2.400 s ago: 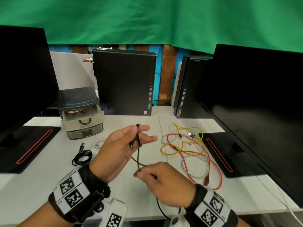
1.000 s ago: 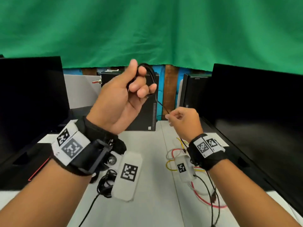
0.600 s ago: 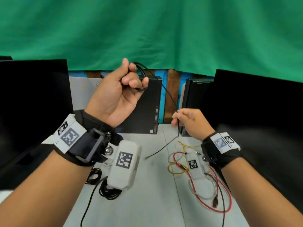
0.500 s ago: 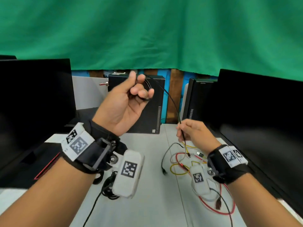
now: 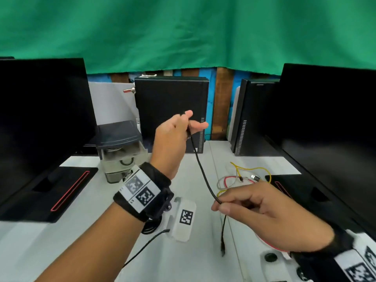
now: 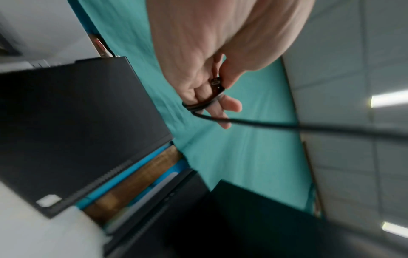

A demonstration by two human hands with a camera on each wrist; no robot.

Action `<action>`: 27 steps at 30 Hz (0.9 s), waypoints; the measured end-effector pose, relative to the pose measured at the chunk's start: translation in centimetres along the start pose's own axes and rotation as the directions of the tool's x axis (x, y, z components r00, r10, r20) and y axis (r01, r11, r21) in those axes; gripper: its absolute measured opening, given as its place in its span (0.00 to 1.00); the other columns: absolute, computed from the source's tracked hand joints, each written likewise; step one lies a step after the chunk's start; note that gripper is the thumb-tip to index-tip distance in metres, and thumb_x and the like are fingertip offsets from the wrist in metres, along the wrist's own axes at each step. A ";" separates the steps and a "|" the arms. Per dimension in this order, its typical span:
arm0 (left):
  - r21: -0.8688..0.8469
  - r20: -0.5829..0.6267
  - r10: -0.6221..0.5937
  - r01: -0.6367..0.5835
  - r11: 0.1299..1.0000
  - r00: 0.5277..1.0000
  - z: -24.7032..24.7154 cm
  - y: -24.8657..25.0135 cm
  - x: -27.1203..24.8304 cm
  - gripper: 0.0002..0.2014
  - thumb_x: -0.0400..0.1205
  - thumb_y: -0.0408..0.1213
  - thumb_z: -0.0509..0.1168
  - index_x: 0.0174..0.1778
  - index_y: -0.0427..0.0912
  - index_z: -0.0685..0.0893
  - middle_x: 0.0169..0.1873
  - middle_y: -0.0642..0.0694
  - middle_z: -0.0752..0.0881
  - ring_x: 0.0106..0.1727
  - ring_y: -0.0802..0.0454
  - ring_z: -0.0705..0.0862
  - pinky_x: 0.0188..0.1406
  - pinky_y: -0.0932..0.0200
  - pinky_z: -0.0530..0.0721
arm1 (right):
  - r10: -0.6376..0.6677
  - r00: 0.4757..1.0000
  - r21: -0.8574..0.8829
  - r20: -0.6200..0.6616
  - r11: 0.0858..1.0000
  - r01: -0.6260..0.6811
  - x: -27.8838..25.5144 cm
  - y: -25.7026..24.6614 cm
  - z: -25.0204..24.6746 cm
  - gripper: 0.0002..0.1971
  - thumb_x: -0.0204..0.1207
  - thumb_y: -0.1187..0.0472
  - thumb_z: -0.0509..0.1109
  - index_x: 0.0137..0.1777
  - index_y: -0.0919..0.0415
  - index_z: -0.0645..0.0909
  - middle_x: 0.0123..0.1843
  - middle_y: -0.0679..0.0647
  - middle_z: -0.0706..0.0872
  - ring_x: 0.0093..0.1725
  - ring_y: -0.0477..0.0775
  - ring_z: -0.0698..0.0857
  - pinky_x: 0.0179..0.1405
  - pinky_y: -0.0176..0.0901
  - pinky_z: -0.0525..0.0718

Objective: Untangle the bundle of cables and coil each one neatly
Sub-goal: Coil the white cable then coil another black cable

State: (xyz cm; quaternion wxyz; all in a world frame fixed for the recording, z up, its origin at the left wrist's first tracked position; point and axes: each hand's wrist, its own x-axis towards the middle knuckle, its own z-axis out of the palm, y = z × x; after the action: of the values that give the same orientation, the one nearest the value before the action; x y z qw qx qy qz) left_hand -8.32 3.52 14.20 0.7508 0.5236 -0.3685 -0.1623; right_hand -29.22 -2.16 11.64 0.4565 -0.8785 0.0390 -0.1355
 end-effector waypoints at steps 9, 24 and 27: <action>0.290 0.493 -0.202 0.059 0.955 0.846 -1.4 -6.9 -8.4 0.20 0.88 0.45 0.53 0.48 0.40 0.89 0.23 0.51 0.84 0.36 0.45 0.86 0.62 0.43 0.83 | -0.028 0.811 -0.047 -0.584 0.999 0.000 0.6 3.1 -3.9 0.08 0.82 0.61 0.70 0.48 0.53 0.91 0.43 0.51 0.92 0.44 0.52 0.89 0.43 0.41 0.85; 0.211 0.330 -0.120 0.051 0.976 0.936 -5.9 -3.3 -5.7 0.20 0.89 0.38 0.55 0.44 0.43 0.94 0.56 0.47 0.92 0.74 0.58 0.80 0.76 0.54 0.71 | 0.012 0.993 -0.060 0.114 0.998 -0.005 1.5 1.7 5.2 0.10 0.86 0.56 0.66 0.60 0.52 0.88 0.31 0.35 0.81 0.33 0.37 0.78 0.37 0.31 0.75; 0.330 0.490 -0.183 0.013 0.944 0.852 -5.7 -4.0 -6.4 0.17 0.88 0.39 0.59 0.51 0.31 0.90 0.52 0.47 0.93 0.70 0.61 0.82 0.70 0.63 0.75 | -0.072 0.997 -0.043 -0.011 0.997 0.071 0.4 0.3 2.1 0.10 0.85 0.57 0.66 0.57 0.50 0.89 0.34 0.40 0.82 0.34 0.44 0.78 0.37 0.40 0.80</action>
State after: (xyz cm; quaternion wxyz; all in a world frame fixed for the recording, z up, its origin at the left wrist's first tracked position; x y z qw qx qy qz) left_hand -7.97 9.76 7.12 0.5224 0.5922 -0.5489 -0.2740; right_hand -28.25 -0.79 10.34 0.4322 -0.8880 0.0134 -0.1566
